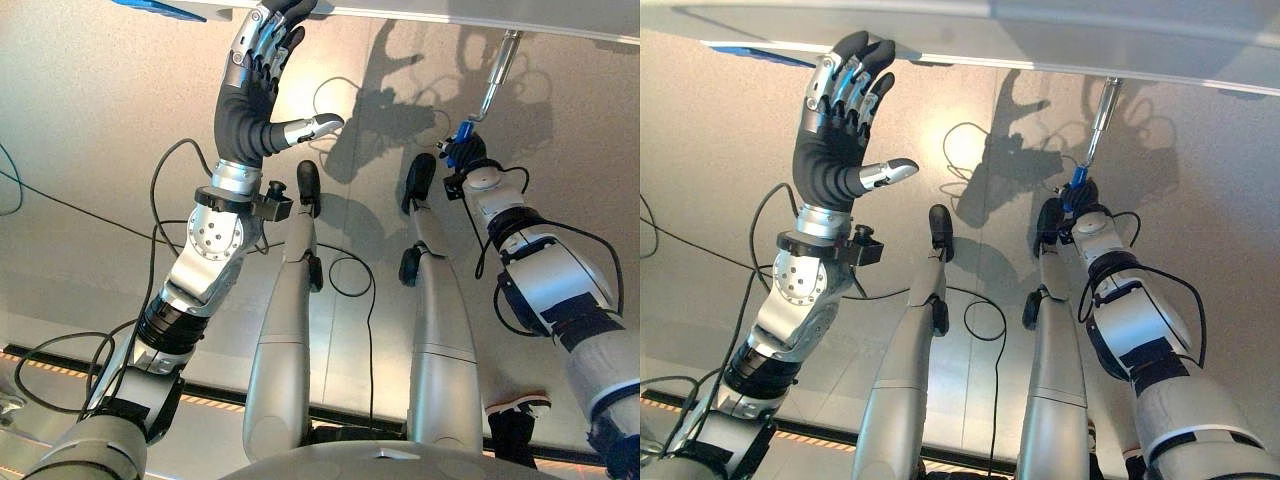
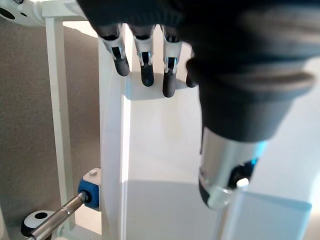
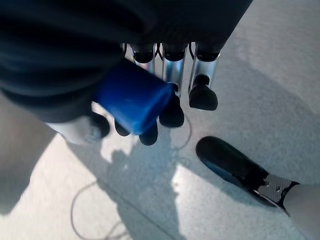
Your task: Raise the hospital bed
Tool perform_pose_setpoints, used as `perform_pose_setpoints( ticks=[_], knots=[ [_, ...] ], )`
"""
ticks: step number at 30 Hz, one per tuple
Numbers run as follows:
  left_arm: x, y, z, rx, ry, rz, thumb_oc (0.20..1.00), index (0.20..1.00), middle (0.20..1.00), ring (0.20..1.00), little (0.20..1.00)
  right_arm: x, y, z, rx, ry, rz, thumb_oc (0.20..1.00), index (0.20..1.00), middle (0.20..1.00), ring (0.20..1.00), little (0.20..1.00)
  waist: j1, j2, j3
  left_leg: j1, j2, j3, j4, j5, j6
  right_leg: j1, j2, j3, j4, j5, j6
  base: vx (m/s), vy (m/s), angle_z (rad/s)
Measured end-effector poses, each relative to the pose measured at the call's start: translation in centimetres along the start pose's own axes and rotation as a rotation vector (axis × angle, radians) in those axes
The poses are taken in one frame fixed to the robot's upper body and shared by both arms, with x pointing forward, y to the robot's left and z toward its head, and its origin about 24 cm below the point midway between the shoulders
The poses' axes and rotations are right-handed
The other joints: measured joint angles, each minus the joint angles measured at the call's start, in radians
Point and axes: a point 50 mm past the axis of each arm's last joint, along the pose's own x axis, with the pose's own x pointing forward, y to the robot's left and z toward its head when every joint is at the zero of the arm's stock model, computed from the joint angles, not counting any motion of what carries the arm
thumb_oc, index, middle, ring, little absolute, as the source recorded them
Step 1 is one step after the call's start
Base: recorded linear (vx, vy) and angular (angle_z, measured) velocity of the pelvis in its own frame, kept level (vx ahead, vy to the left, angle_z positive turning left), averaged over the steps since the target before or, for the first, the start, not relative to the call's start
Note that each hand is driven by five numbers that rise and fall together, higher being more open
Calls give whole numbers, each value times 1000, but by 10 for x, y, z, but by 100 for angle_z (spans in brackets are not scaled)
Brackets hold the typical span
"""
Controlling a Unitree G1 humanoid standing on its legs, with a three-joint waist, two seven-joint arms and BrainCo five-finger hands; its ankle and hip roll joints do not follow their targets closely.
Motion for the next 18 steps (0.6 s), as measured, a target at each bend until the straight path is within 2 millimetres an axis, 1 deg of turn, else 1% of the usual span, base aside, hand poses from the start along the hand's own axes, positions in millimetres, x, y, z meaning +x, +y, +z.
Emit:
perform_pose_setpoints(
  ticks=[3, 4, 5, 8, 9, 10, 12, 14, 15, 16, 17, 18],
  knots=[
    [-1, 1, 0, -1, -1, 11, 1000, 1000, 1000, 1000, 1000, -1, 6, 7, -40, -29, 26, 200, 200, 200, 200, 200, -4, 0, 0, 0, 1, 1, 1, -1, -1, 0, 1, 0, 1, 0, 0, 0, 0, 0],
    [-2, 2, 0, -2, -2, 16, 1000, 1000, 1000, 1000, 1000, -3, 14, 13, -41, -74, 55, 200, 200, 200, 200, 200, -5, 1, 0, 0, 2, 1, 2, -2, -2, 0, 2, 1, 1, -1, -1, 0, 0, 0],
    [-2, 3, 0, 0, -3, 21, 1000, 1000, 1000, 1000, 1000, -5, 18, 16, -37, -97, 69, 200, 200, 200, 200, 200, -5, 1, 0, 0, 3, 2, 3, -2, -3, 0, 3, 2, 1, -1, -1, -1, -4, -3],
    [-3, 9, 1, 13, -5, 43, 1000, 1000, 1000, 1000, 1000, -18, 38, 30, 1, -247, 144, 200, 200, 200, 200, 200, -10, 1, 0, 1, 9, 5, 6, -5, -6, 0, 9, 3, 1, -2, -3, 0, 0, -3],
    [-4, 10, 1, 14, -5, 47, 1000, 1000, 1000, 1000, 1000, -20, 41, 32, 7, -264, 152, 200, 200, 200, 200, 200, -10, 1, 0, 2, 10, 7, 6, -5, -6, 0, 9, 3, 1, -2, -4, 0, 0, 0],
    [-6, 10, 1, 15, -2, 49, 1000, 1000, 1000, 1000, 1000, -28, 42, 34, 20, -320, 177, 200, 200, 200, 200, 200, -14, 2, 1, 2, 12, 11, 8, -6, -7, -2, 9, 5, 6, -2, -5, 0, 0, 0],
    [-9, 13, 0, 24, 5, 57, 1000, 1000, 1000, 1000, 1000, -37, 48, 39, 49, -383, 208, 200, 200, 200, 200, 200, -28, 2, 1, 3, 12, 10, 10, -6, -8, -2, 9, 7, 7, -3, -5, 0, 0, 0],
    [-11, 14, 0, 36, 15, 51, 1000, 1000, 1000, 1000, 1000, -50, 47, 41, 84, -449, 249, 200, 200, 200, 200, 200, -28, 2, 1, 5, 12, 13, 11, -7, -8, -2, 11, 11, 6, -2, -4, -5, -18, -2],
    [-14, 16, 0, 52, 26, 47, 1000, 1000, 1000, 1000, 1000, -63, 47, 42, 127, -515, 295, 200, 200, 200, 200, 200, -29, 2, 1, 7, 13, 16, 10, -8, -7, -2, 11, 16, 6, -2, -4, -13, -48, -5],
    [-16, 17, -1, 60, 30, 45, 1000, 1000, 1000, 1000, 1000, -66, 45, 41, 152, -527, 305, 200, 200, 200, 200, 200, -41, 2, 1, 11, 15, 18, 10, -8, -8, -1, 12, 18, 7, -2, -4, -18, -69, -5],
    [-18, 17, 0, 71, 35, 37, 1000, 1000, 1000, 1000, 1000, -75, 47, 43, 199, -556, 338, 200, 200, 200, 200, 200, -33, 2, 1, 13, 15, 22, 9, -9, -7, -1, 12, 20, 8, -2, -4, -15, -62, -4],
    [-22, 17, 1, 80, 41, 31, 1000, 1000, 1000, 1000, 1000, -82, 47, 42, 250, -582, 369, 200, 200, 200, 200, 200, -42, 2, 1, 18, 16, 25, 7, -9, -8, 1, 13, 23, 8, -2, -4, -12, -59, -4]
  ],
)
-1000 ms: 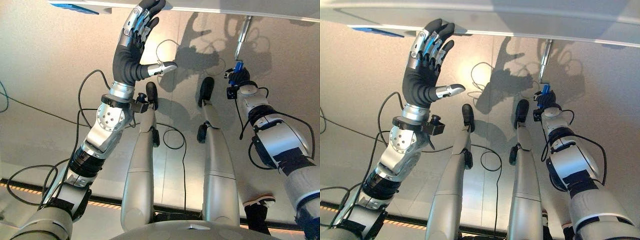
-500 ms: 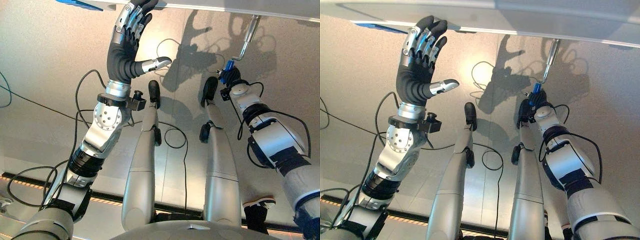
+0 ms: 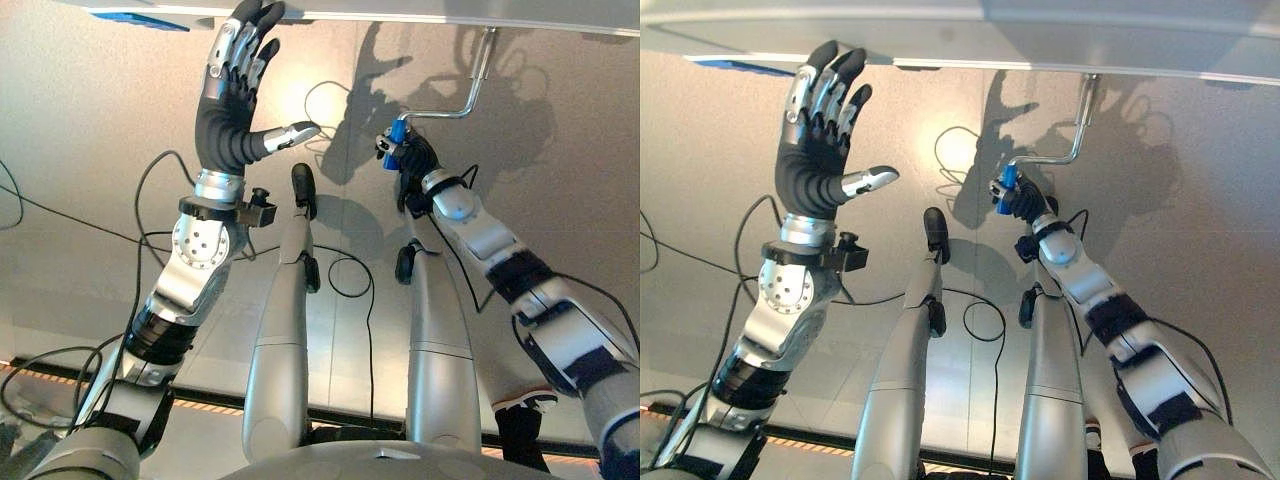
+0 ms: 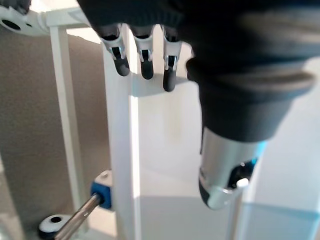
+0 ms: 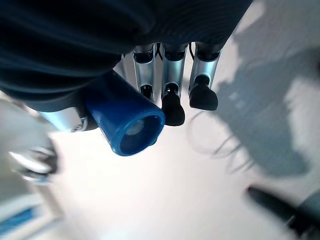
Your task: Raise the hospital bed
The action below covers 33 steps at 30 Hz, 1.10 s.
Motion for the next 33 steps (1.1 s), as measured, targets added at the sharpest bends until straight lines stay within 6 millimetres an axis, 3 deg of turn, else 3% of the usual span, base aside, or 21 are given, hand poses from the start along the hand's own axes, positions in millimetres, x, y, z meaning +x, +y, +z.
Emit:
perform_pose_setpoints(
  ticks=[5, 8, 14, 19, 22, 33],
  knots=[
    [-6, 5, -1, 23, 17, -2, 1000, 1000, 1000, 1000, 1000, -11, 2, 4, 86, -54, 25, 200, 200, 200, 200, 200, -13, 0, 0, 14, 1, 11, -8, 0, 0, 2, 2, 10, 2, 0, 1, -9, -46, -4],
    [-10, 8, 0, 30, 16, 4, 1000, 1000, 1000, 1000, 1000, -30, -1, 5, 202, -100, 3, 200, 200, 200, 200, 200, -14, -2, 1, 21, 1, 14, -12, 0, 0, 5, 8, 16, 1, -1, 1, -1, -67, -1],
    [-19, 13, 4, 36, 19, 5, 1000, 1000, 1000, 1000, 1000, -55, -3, 3, 371, -165, -88, 200, 200, 200, 200, 200, -41, -5, 2, 52, -3, 16, -26, -3, 5, 45, 9, 24, -30, 5, 11, 2, -47, -1],
    [-25, 22, 8, 56, 14, 32, 1000, 1000, 1000, 1000, 1000, -73, -18, 0, 427, -222, -225, 200, 200, 200, 200, 200, -72, -23, 3, 53, -8, 21, -27, -9, 13, 55, 8, 38, -50, 10, 22, 3, -24, 0],
    [-27, 25, 10, 63, 12, 42, 1000, 1000, 1000, 1000, 1000, -73, -22, 0, 430, -230, -265, 200, 200, 200, 200, 200, -88, -34, 2, 54, -12, 39, -26, -13, 20, 56, 6, 52, -61, 17, 30, 6, -40, -5],
    [-27, 25, 12, 55, 5, 23, 1000, 1000, 1000, 1000, 1000, -76, -76, -34, 254, -107, -574, 200, 200, 200, 200, 200, -92, -65, 1, 77, -22, 58, -26, -24, 34, 88, -1, 68, -101, 37, 45, 0, -23, -3]
  ],
)
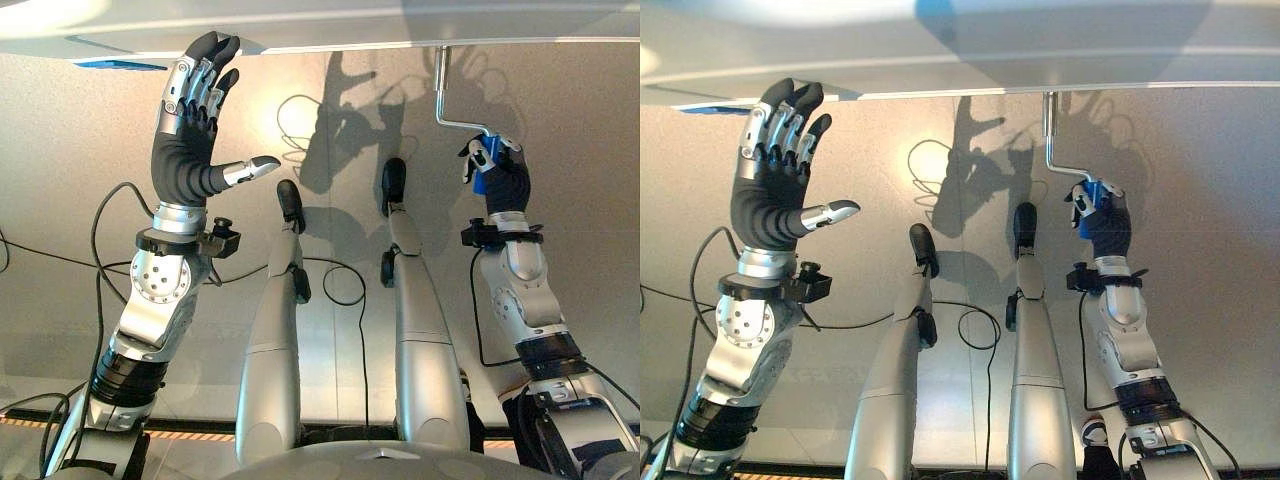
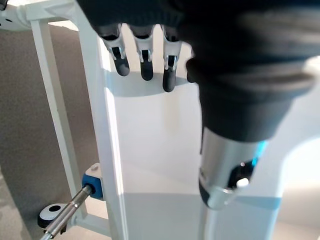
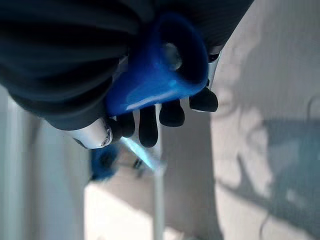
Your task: Raise the hospital bed
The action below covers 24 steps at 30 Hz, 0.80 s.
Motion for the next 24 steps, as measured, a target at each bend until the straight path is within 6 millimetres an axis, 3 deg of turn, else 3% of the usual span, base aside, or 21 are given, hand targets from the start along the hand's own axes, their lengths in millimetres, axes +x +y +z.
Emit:
perform_pose_setpoints(
  ticks=[6, 9, 13, 15, 24],
  knots=[
    [1, -3, 1, -4, 3, -40, 1000, 1000, 1000, 1000, 1000, 32, -21, -14, -161, 95, -44, 200, 200, 200, 200, 200, 12, -4, 0, 4, -5, 4, 2, -2, 4, 12, -4, 8, -19, 16, 3, 0, 0, 0],
    [4, -14, 0, -47, 8, -98, 1000, 1000, 1000, 1000, 1000, 56, -28, -26, -276, 227, -76, 200, 200, 200, 200, 200, 33, -5, 0, 5, -7, 4, 3, 0, 7, 19, -6, 7, -31, 23, 6, 0, 0, 0],
    [7, -18, -1, -84, 5, -106, 1000, 1000, 1000, 1000, 1000, 69, -25, -27, -314, 290, -63, 200, 200, 200, 200, 200, 54, -4, -1, 3, -12, 1, 2, 3, 10, 19, -10, 6, -32, 22, 11, 0, 0, 0],
    [13, -30, 0, -128, -9, -153, 1000, 1000, 1000, 1000, 1000, 77, -29, -31, -359, 400, -83, 200, 200, 200, 200, 200, 70, -4, -1, -8, -11, -3, 5, 3, 10, 11, -10, 3, -32, 24, 10, -2, 3, 2],
    [25, -34, 5, -140, -57, -162, 1000, 1000, 1000, 1000, 1000, 76, -34, -37, -356, 502, -130, 200, 200, 200, 200, 200, 112, -1, 0, -47, -16, -26, 15, 4, 11, -17, -19, -22, -14, 17, 3, -4, 23, 6]
  ],
)
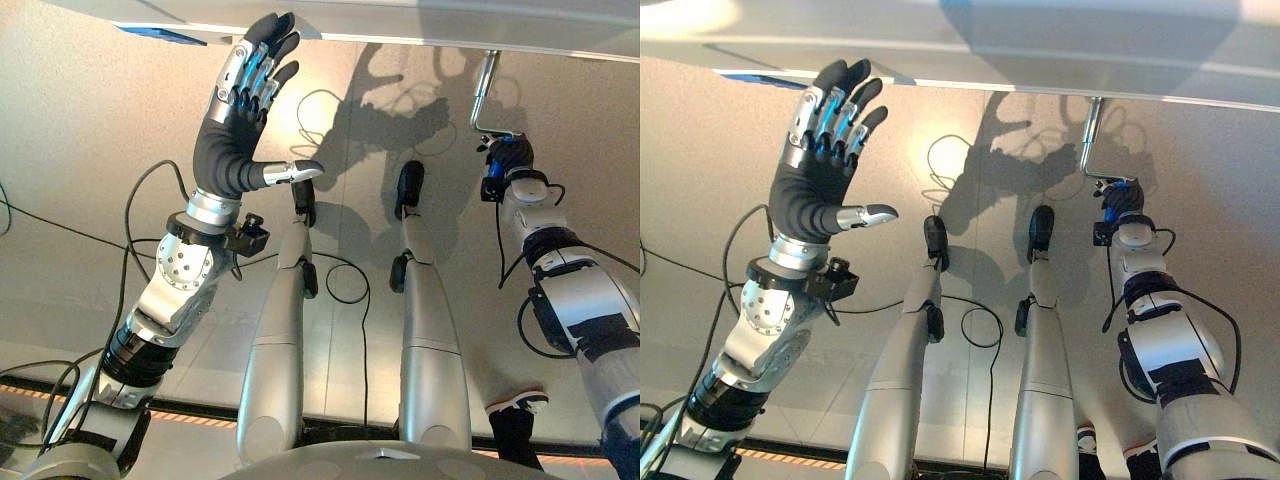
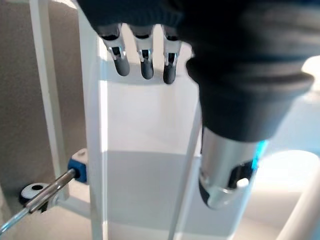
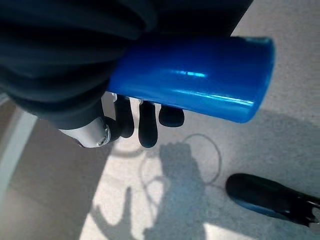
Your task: Raise the hospital bed
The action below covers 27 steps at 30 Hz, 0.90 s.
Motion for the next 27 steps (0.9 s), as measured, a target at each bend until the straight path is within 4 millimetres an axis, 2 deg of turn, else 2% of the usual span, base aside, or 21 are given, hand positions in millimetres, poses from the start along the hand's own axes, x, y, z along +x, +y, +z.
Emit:
perform_pose_setpoints(
  ticks=[10, 15, 19, 20, 24, 27],
  knots=[
    [7, -4, -2, -45, -6, 53, 1000, 1000, 1000, 1000, 1000, 1, 23, 6, -129, 52, 32, 200, 200, 200, 200, 200, 12, 10, -4, -23, 2, -22, 8, 2, -5, -23, -1, -18, 26, -13, -7, 6, 49, 2],
    [8, -5, -2, -60, -13, 82, 1000, 1000, 1000, 1000, 1000, 0, 38, 12, -123, 52, 58, 200, 200, 200, 200, 200, 25, 18, -8, -38, 4, -25, 15, 3, -11, -38, 1, -23, 39, -18, -15, 3, 33, 0],
    [9, -5, -3, -68, -16, 98, 1000, 1000, 1000, 1000, 1000, -1, 55, 24, -204, 27, 94, 200, 200, 200, 200, 200, 25, 19, -8, -42, 6, -28, 18, 4, -13, -41, 3, -26, 42, -19, -16, 3, 10, 0],
    [10, -5, -2, -69, -17, 103, 1000, 1000, 1000, 1000, 1000, -3, 60, 22, -222, 29, 108, 200, 200, 200, 200, 200, 22, 20, -8, -42, 7, -29, 18, 5, -14, -41, 4, -27, 42, -19, -16, 6, 31, 0],
    [11, -2, -2, -68, -24, 129, 1000, 1000, 1000, 1000, 1000, -13, 101, 41, -232, -72, 215, 200, 200, 200, 200, 200, 24, 21, -8, -49, 15, -32, 18, 7, -18, -47, 9, -30, 40, -19, -18, 1, 8, 0],
    [10, 0, -2, -64, -25, 151, 1000, 1000, 1000, 1000, 1000, -18, 113, 48, -200, -113, 253, 200, 200, 200, 200, 200, 22, 21, -8, -49, 18, -32, 19, 6, -22, -47, 15, -32, 42, -21, -21, 0, 0, 0]
  ],
)
